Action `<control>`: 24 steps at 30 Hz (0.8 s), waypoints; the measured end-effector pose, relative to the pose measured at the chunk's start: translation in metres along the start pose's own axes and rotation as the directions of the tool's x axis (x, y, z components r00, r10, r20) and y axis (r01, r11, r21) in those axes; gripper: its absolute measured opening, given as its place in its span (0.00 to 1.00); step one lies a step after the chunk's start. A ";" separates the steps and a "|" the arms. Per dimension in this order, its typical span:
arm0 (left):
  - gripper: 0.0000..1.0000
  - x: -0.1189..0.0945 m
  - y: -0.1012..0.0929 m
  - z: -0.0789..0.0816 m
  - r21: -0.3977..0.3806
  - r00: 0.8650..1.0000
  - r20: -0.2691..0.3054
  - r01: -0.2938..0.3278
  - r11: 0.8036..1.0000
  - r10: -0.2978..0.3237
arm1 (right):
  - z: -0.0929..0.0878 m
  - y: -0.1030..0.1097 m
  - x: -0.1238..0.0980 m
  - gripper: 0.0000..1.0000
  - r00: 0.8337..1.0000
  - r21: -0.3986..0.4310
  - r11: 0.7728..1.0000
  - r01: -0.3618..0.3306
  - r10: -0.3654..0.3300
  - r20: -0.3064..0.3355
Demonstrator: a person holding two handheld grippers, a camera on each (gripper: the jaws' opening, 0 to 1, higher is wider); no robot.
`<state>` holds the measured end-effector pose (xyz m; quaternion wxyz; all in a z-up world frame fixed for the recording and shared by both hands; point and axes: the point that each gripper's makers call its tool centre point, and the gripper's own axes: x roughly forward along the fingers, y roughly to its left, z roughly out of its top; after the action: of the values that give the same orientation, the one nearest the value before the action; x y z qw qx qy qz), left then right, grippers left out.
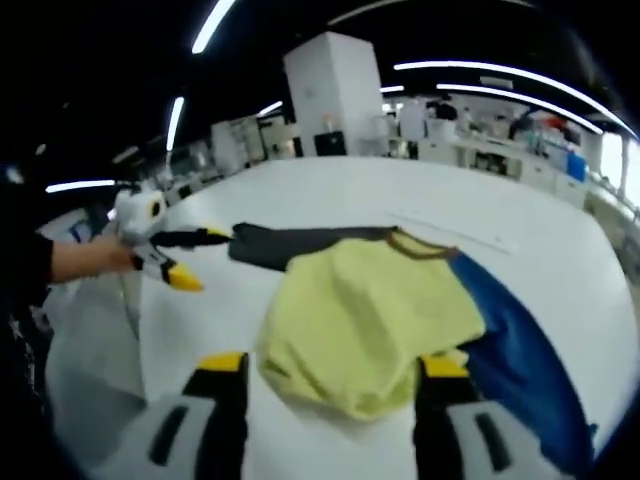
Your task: Fold the garment on the visible template until the final outline fits inside the template.
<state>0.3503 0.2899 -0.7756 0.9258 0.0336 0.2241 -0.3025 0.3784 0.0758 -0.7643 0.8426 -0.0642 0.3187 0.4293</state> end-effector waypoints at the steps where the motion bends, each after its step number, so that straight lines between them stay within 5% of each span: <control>1: 0.72 0.002 -0.002 0.000 -0.001 1.000 0.001 0.003 1.000 -0.003 | 0.000 -0.003 0.000 0.61 1.000 0.004 1.000 0.007 -0.007 0.003; 13: 0.47 0.032 -0.016 -0.001 -0.024 0.999 -0.013 0.051 0.998 -0.052 | -0.006 -0.052 0.005 0.36 0.996 -0.023 0.995 0.094 -0.094 0.007; 24: 0.36 0.063 -0.021 -0.002 -0.051 0.995 -0.025 0.097 0.994 -0.098 | -0.016 -0.085 0.020 0.32 0.992 -0.048 0.992 0.116 -0.118 -0.035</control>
<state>0.3828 0.2383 -0.8032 0.9074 0.0037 0.2455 -0.3410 0.4441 0.0300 -0.8031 0.8585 -0.1100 0.3205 0.3850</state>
